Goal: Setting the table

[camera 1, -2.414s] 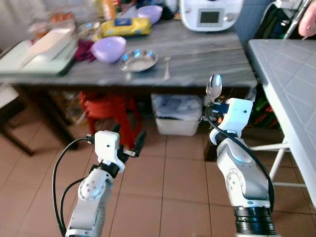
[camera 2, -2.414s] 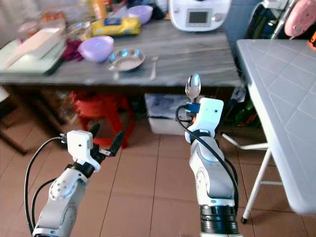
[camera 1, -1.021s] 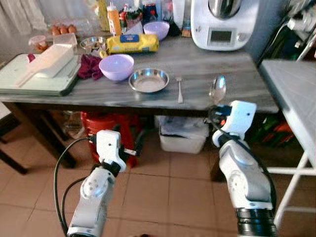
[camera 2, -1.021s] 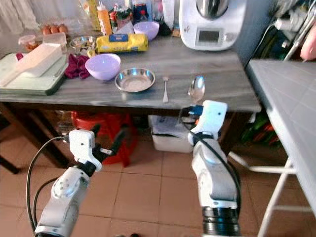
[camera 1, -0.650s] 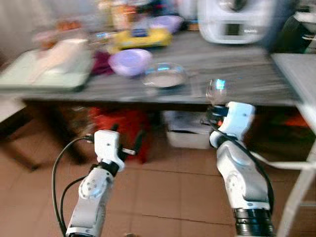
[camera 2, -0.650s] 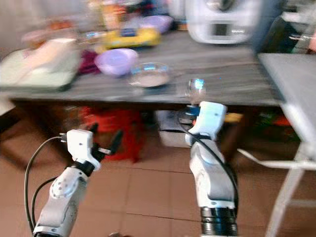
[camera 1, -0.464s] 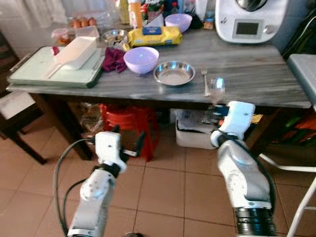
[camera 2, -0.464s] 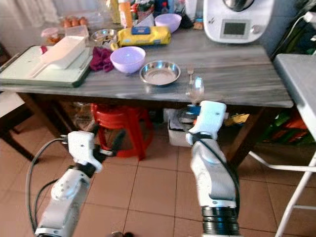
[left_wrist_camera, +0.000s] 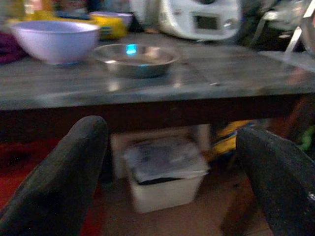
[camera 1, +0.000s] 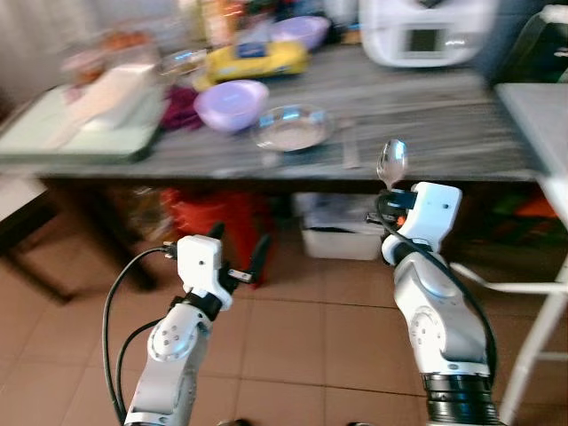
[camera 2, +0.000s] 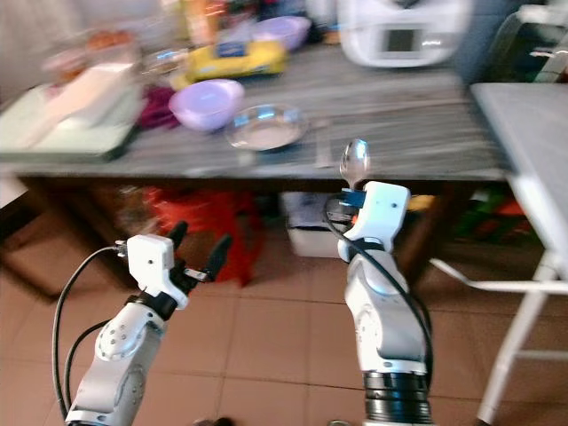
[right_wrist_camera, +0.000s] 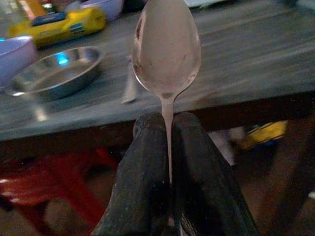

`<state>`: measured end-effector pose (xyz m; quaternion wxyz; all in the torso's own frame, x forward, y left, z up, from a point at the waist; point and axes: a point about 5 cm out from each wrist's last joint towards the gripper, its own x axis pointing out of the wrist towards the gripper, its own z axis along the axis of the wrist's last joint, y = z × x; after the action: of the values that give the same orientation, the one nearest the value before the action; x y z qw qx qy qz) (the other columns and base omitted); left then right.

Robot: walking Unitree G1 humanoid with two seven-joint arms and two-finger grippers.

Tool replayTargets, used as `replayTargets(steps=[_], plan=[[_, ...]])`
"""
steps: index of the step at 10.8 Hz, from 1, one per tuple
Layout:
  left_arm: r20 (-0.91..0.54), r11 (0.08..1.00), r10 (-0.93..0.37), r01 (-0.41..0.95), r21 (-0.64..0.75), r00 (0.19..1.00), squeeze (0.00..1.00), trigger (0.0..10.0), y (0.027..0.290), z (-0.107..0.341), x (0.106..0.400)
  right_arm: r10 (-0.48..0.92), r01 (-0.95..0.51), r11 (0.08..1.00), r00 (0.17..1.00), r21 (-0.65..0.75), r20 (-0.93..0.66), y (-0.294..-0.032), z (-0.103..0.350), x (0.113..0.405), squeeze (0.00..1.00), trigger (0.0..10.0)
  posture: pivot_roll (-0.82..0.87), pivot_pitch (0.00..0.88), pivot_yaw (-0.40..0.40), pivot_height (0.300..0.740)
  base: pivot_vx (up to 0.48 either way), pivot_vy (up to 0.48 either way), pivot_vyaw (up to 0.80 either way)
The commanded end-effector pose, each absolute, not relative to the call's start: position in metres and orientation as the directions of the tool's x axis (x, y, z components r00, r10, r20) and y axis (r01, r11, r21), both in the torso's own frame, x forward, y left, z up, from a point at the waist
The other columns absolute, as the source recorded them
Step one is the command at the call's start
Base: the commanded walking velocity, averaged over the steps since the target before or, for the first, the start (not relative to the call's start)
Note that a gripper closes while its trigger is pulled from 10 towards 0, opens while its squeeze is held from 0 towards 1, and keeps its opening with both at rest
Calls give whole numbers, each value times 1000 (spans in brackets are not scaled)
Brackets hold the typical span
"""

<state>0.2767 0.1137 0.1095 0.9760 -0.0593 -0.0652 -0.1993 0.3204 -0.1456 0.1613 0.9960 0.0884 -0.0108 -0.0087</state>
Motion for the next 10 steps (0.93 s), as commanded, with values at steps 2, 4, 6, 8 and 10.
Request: replayTargets(steps=[2,4,6,8,10], plan=[[145,910,-393,406,-81,908,0,10000,116,109,274,-2,-4,984,999,178,35,-142,165,320,0,10000,-45,143,67,740,324,0,0],[144,906,-401,415,-85,905,0,10000,115,109,274,0,-6,985,999,174,35,-141,164,320,0,10000,-47,144,66,740,345,0,0],[144,903,-406,420,-87,903,0,10000,115,109,274,0,-6,985,999,171,34,-141,164,320,0,10000,-47,144,66,740,369,0,0],[144,903,-406,421,-89,902,0,10000,115,109,274,1,-7,986,999,168,34,-141,164,321,0,10000,-46,144,66,740,371,0,0],[140,902,-409,423,-88,902,0,10000,115,109,274,-2,-3,986,999,166,32,-141,163,320,0,10000,-46,144,64,740,371,0,0]])
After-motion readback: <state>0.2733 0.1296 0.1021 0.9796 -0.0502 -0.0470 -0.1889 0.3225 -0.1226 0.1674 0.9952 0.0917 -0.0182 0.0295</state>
